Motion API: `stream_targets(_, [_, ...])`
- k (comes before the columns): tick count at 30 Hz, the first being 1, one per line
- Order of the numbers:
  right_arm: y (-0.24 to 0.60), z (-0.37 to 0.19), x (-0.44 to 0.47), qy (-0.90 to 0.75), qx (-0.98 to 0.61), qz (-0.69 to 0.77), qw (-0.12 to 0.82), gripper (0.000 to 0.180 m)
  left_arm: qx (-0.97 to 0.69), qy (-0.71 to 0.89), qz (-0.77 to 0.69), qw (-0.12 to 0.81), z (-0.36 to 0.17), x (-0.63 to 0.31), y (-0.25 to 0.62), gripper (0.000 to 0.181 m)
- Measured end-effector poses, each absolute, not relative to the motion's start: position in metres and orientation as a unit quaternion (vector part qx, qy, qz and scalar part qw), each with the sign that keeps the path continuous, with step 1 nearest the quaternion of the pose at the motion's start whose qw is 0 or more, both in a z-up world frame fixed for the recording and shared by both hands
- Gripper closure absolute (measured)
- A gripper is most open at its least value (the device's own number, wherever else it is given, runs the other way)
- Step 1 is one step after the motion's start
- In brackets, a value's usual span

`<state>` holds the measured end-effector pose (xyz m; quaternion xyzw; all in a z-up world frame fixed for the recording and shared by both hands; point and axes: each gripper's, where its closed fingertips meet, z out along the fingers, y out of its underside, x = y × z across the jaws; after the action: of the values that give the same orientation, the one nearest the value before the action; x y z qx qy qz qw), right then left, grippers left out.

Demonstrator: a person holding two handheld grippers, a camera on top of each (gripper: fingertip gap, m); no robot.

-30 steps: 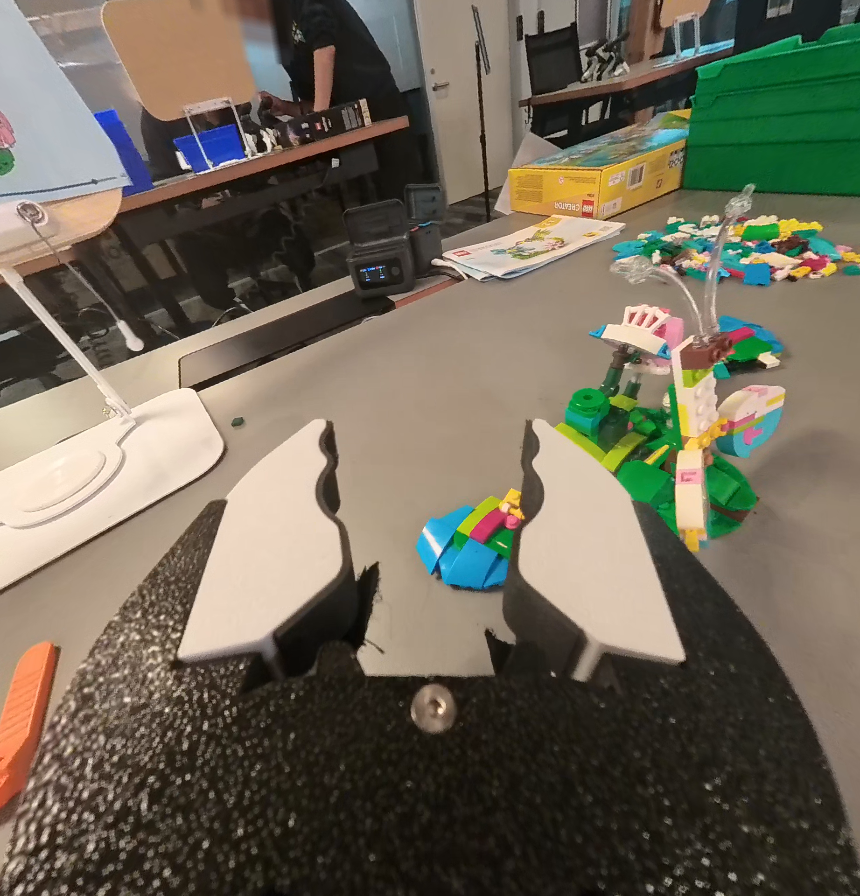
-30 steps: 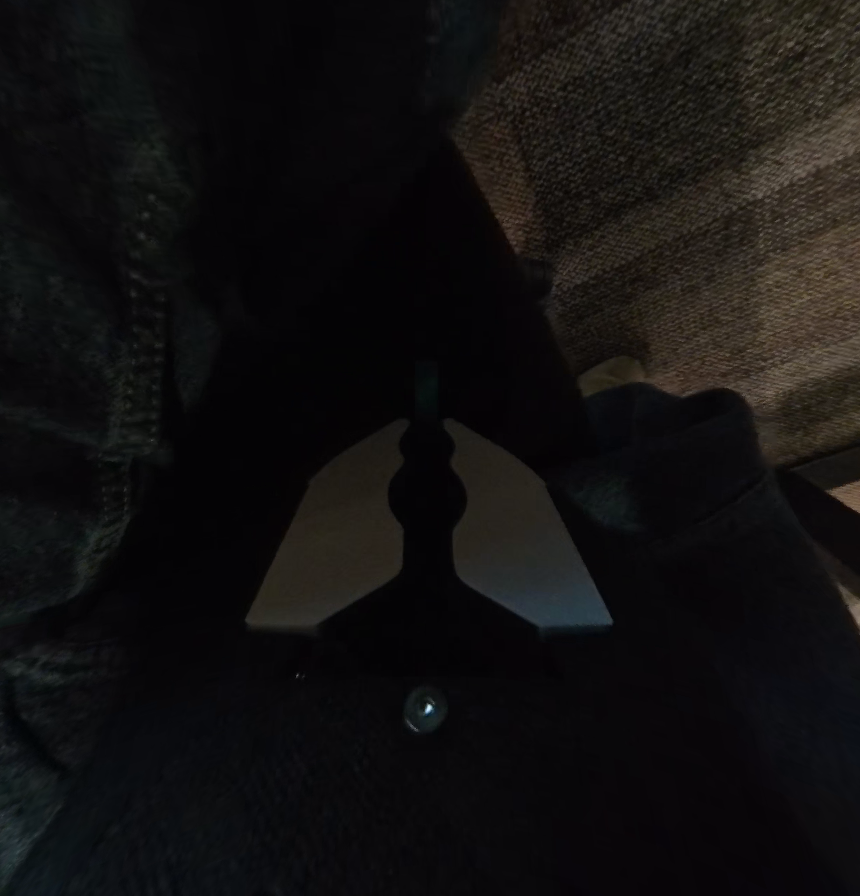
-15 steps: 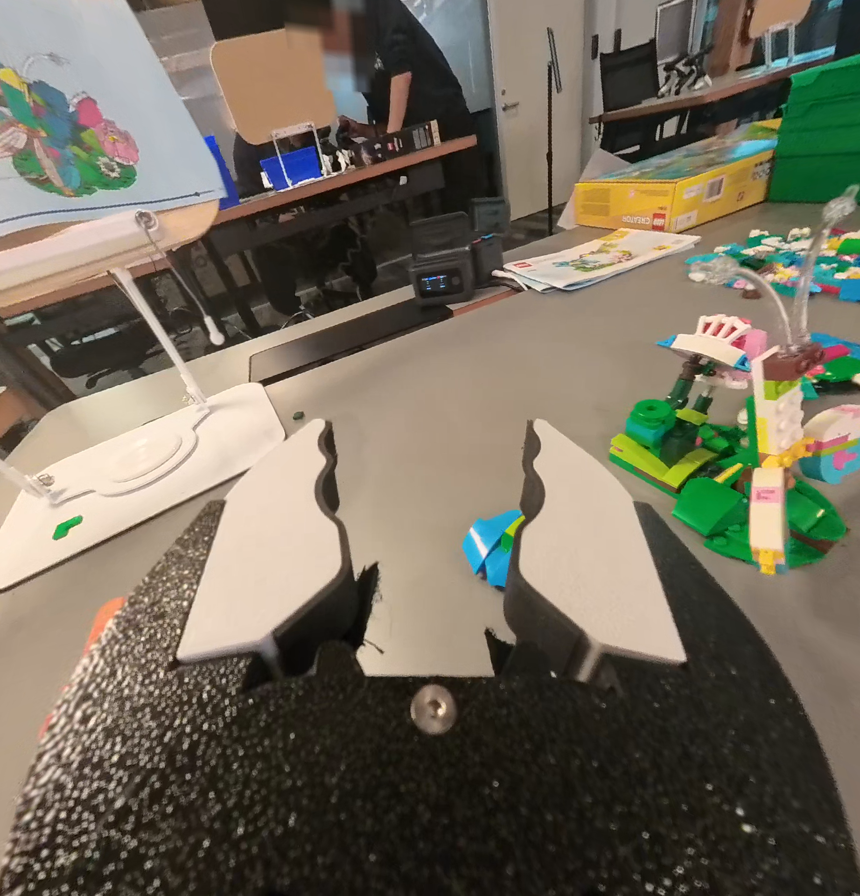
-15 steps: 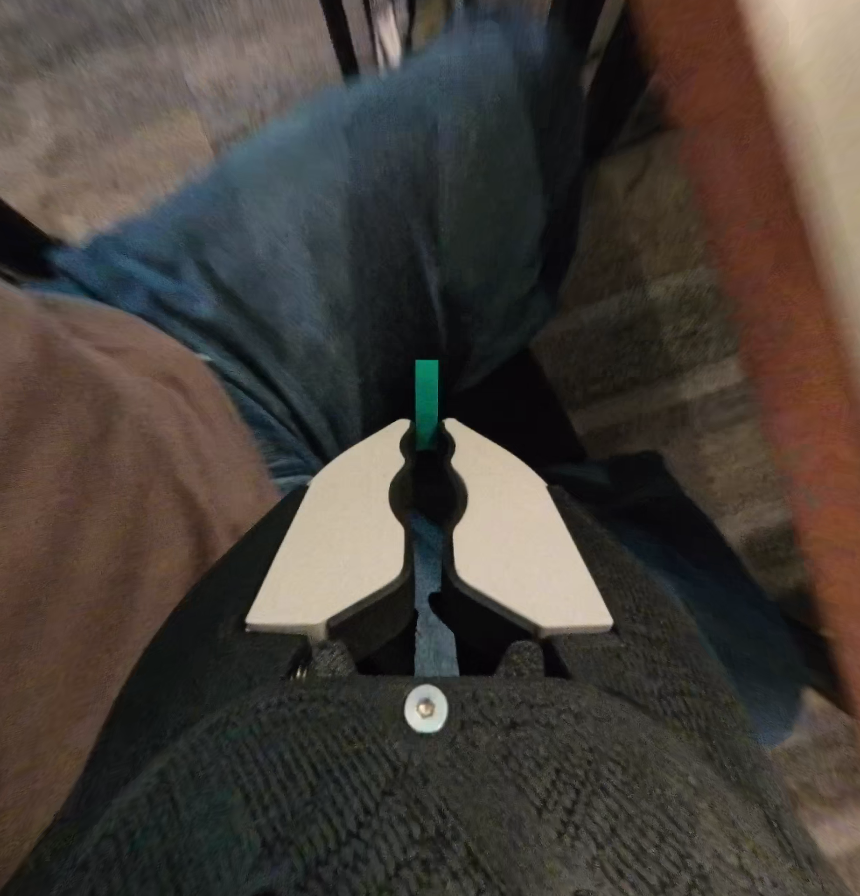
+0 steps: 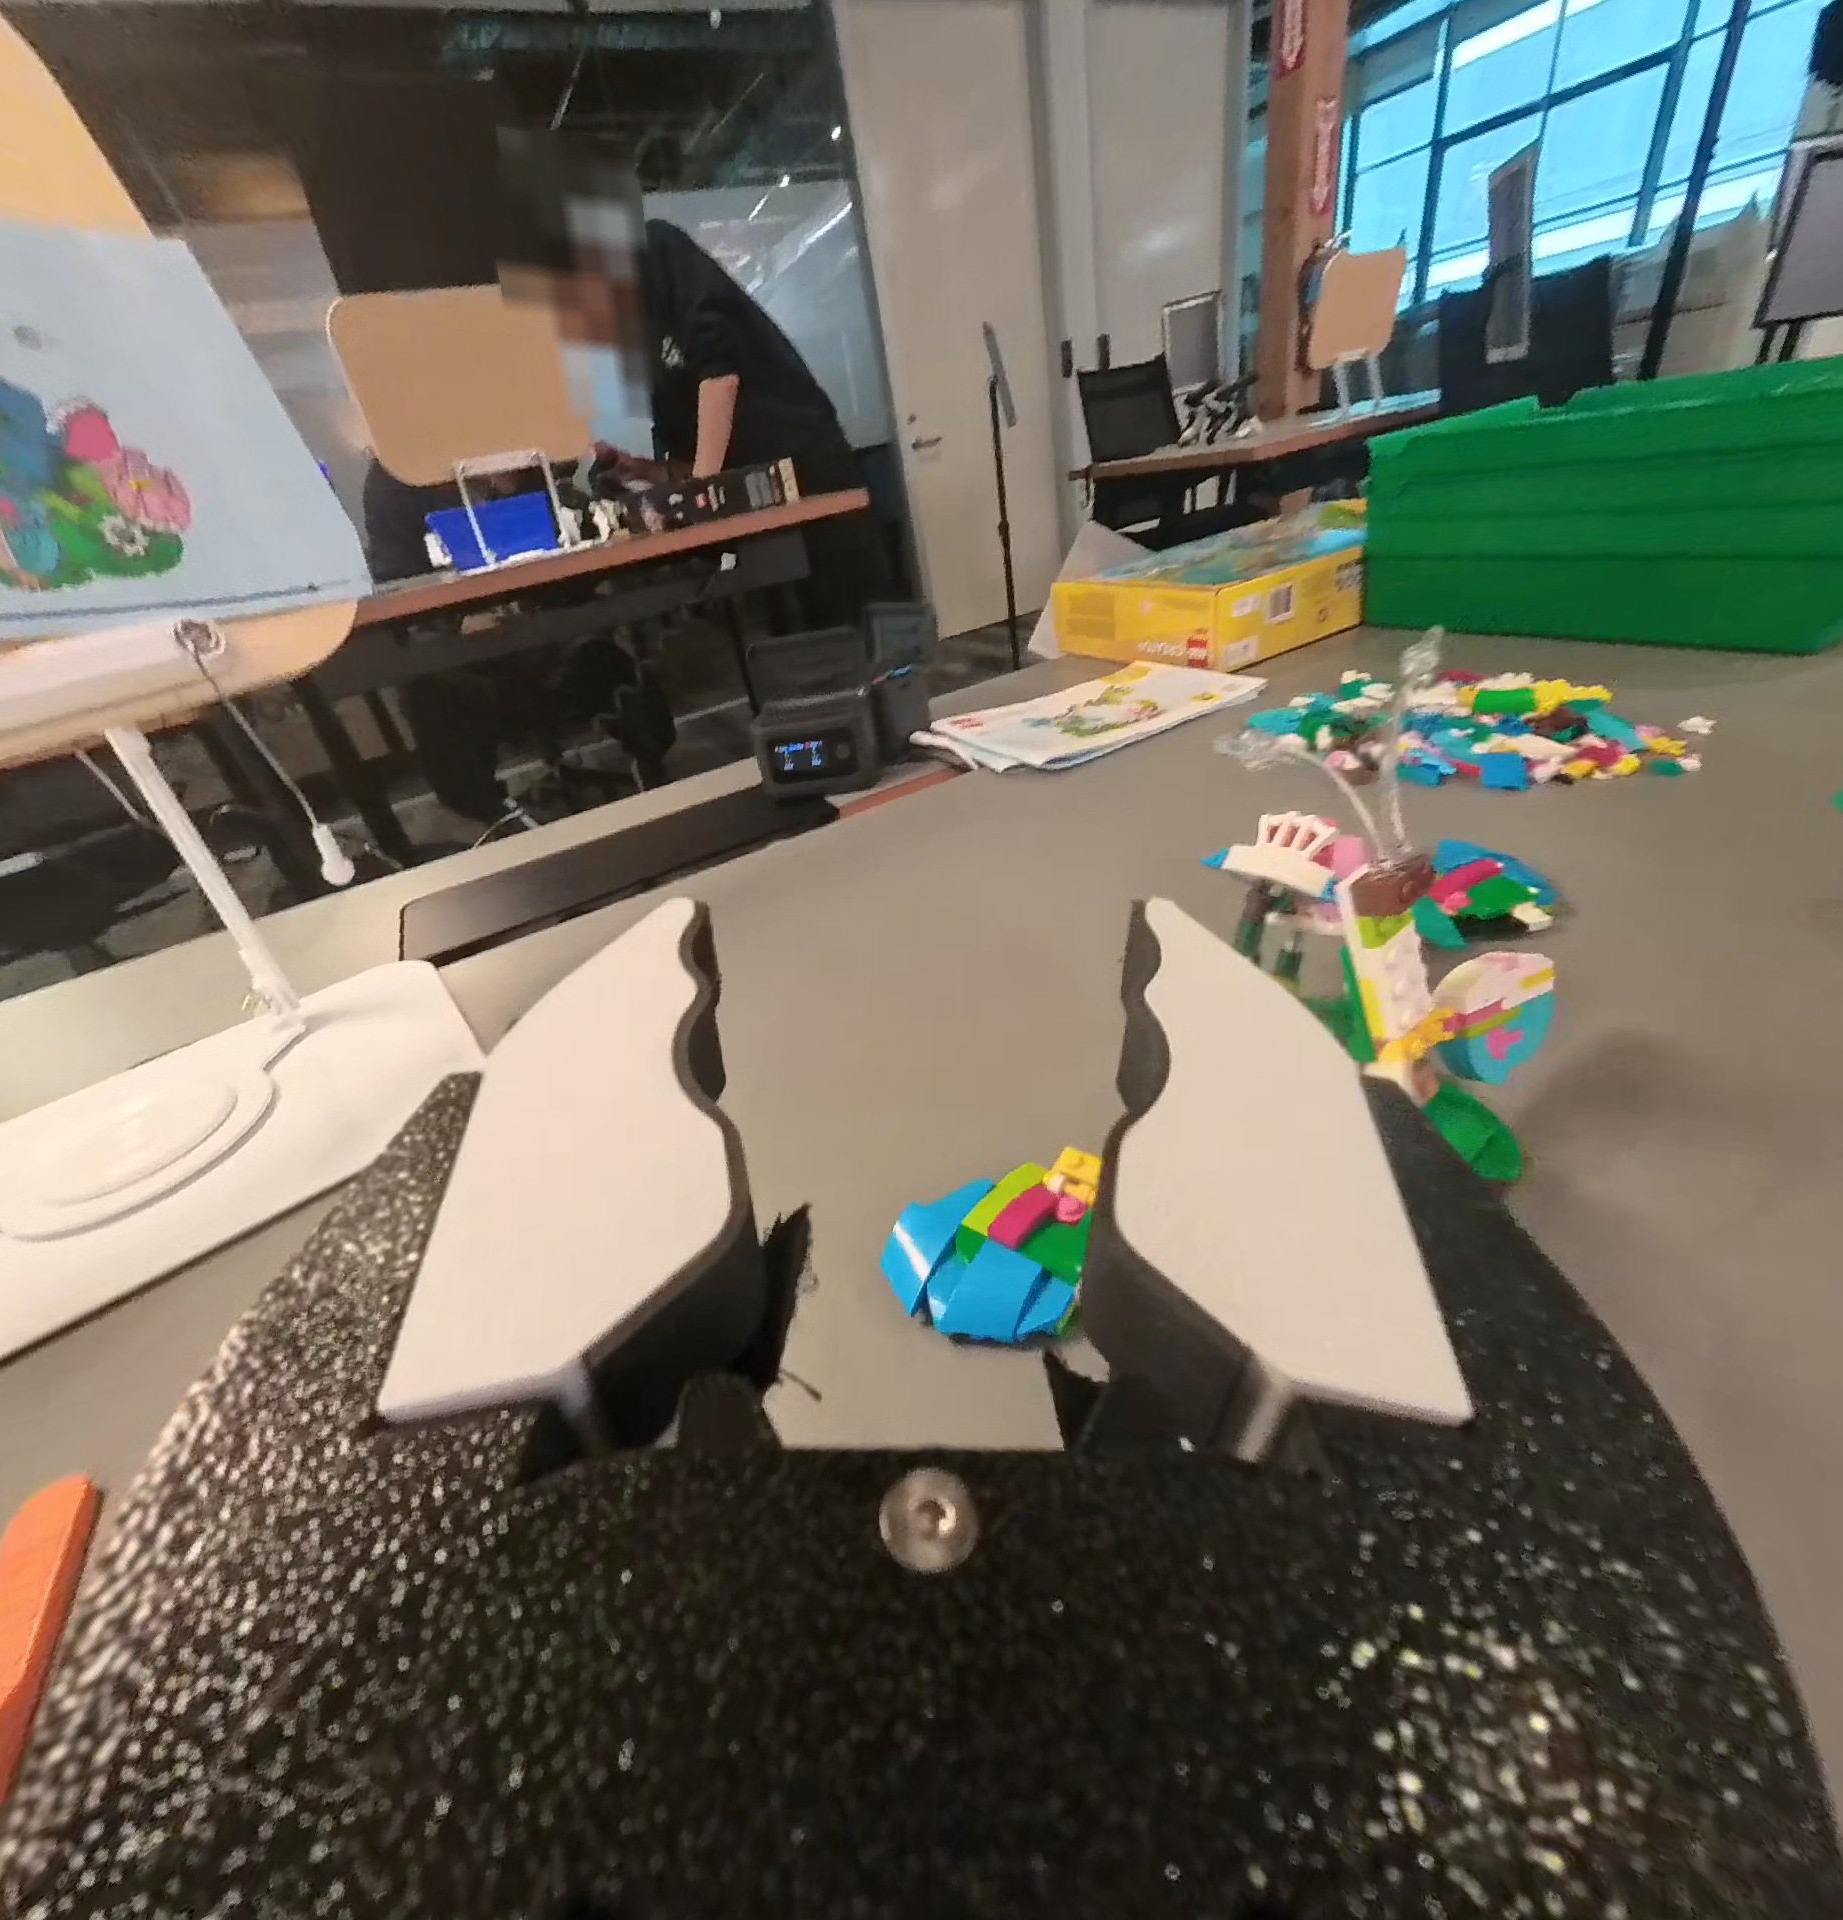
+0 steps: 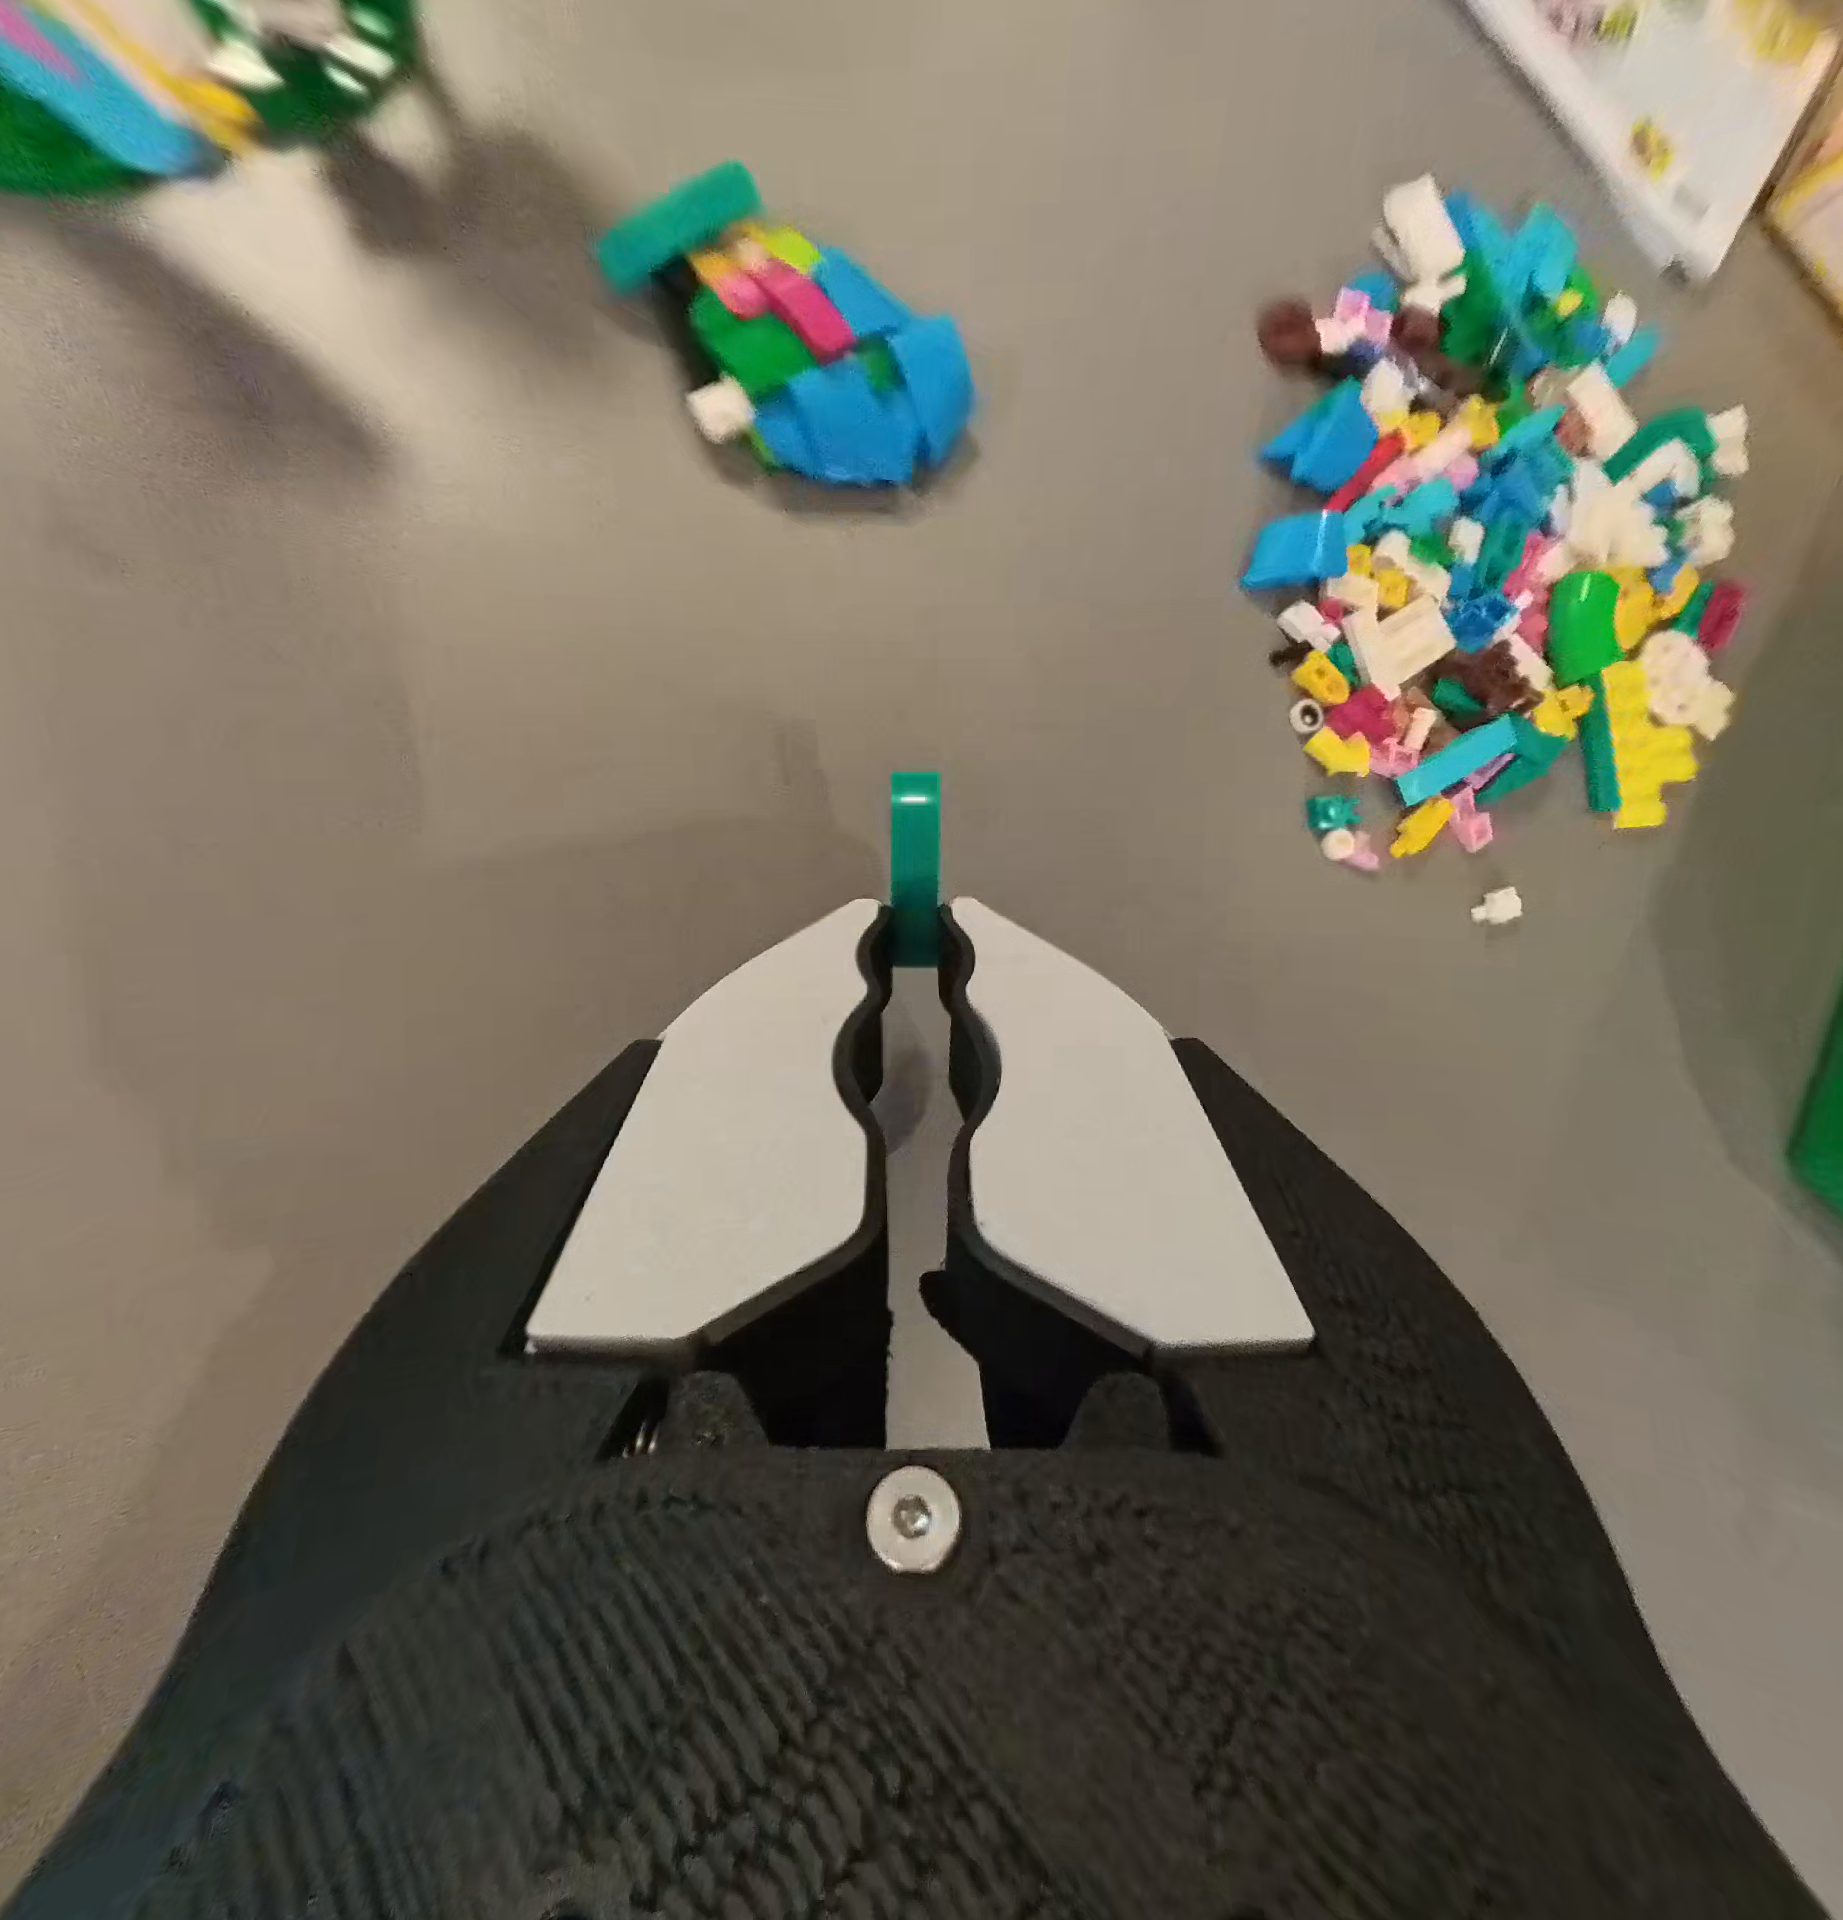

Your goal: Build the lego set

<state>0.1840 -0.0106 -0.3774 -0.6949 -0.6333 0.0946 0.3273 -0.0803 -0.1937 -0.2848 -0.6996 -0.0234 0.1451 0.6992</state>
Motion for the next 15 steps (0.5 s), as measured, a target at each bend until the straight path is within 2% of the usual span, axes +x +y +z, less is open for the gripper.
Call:
stream_targets(1, [-0.003,-0.381,0.181,-0.631,-0.699,0.093,0.322,0.174,-0.695,-0.019,0.141,0.705,-0.283,-0.078,-0.194,0.107])
stream_targets(4, [0.006,-0.383,0.171,-0.632,-0.701,0.111,0.312,0.172,-0.697,-0.018,0.121,0.707,-0.286,-0.075,-0.191,0.107])
stream_targets(8, [0.014,-0.383,0.168,-0.63,-0.709,0.124,0.293,0.144,-0.697,-0.043,0.14,0.702,-0.288,-0.09,-0.197,0.107])
stream_targets(10, [0.019,-0.369,0.162,-0.628,-0.701,0.135,0.311,0.132,-0.687,-0.074,0.147,0.708,-0.285,-0.104,-0.205,0.106])
stream_targets(15, [-0.004,-0.318,0.099,-0.628,-0.605,0.279,0.403,0.122,-0.662,-0.132,0.16,0.72,-0.282,-0.128,-0.224,0.104])
